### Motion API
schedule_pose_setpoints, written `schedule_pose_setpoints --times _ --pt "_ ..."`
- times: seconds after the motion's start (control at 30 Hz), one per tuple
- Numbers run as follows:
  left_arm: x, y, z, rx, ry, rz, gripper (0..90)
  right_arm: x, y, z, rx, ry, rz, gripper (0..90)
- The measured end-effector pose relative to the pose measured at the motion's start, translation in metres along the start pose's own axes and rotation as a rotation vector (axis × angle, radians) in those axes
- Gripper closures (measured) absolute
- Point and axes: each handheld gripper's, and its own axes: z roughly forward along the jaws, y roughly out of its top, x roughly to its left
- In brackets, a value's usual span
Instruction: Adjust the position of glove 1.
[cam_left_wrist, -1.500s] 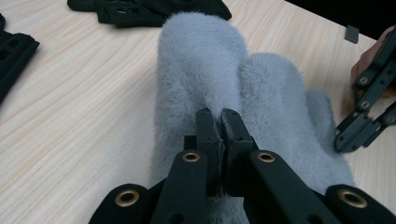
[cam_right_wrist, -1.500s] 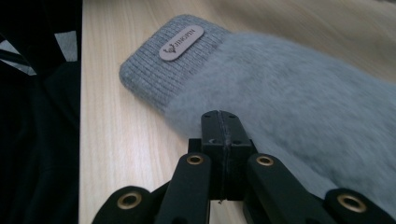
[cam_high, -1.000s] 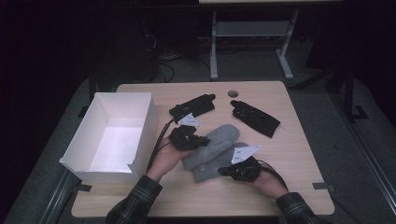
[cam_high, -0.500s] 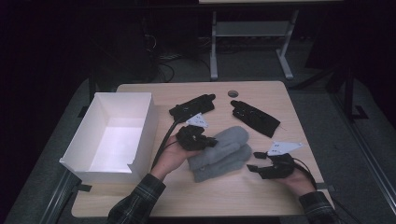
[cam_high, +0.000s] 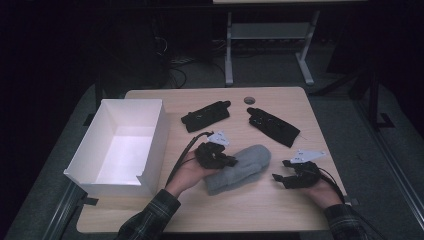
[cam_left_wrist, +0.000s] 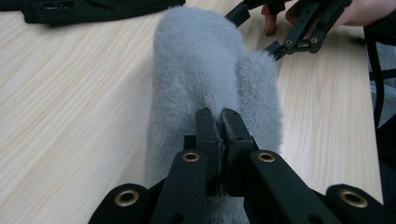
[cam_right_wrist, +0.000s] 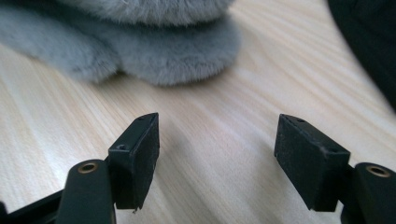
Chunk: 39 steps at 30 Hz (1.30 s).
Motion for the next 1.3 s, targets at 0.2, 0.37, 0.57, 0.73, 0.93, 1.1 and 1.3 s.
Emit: schedule_pose_setpoints --times 0.2,0.37,0.57,0.73,0.93,1.1,1.3 --pt "0.0 -0.002 0.01 0.034 -0.02 0.016 87.3 -0.001 -0.001 0.002 0.002 -0.007 -0.002 28.2" --pt "0.001 -0.009 0.02 0.074 -0.018 0.028 87.0 -0.002 -0.002 0.002 -0.006 -0.013 0.002 26.0" --pt "0.002 -0.006 0.011 0.024 -0.021 0.008 73.5 -0.002 -0.002 0.003 -0.008 -0.015 0.005 25.5" --pt "0.012 -0.002 -0.01 -0.041 0.025 -0.018 68.6 -0.001 -0.002 0.003 -0.005 -0.017 0.006 25.5" --pt "0.031 -0.016 -0.023 0.005 0.127 -0.083 89.6 0.005 0.006 -0.007 -0.031 0.029 0.0 68.0" --pt "0.04 -0.033 -0.017 0.084 0.153 -0.134 89.5 0.016 0.017 -0.001 -0.015 0.097 -0.002 85.6" --pt "0.04 -0.054 -0.013 0.141 0.124 -0.165 89.6 0.02 0.026 0.015 0.009 0.1 -0.019 86.8"
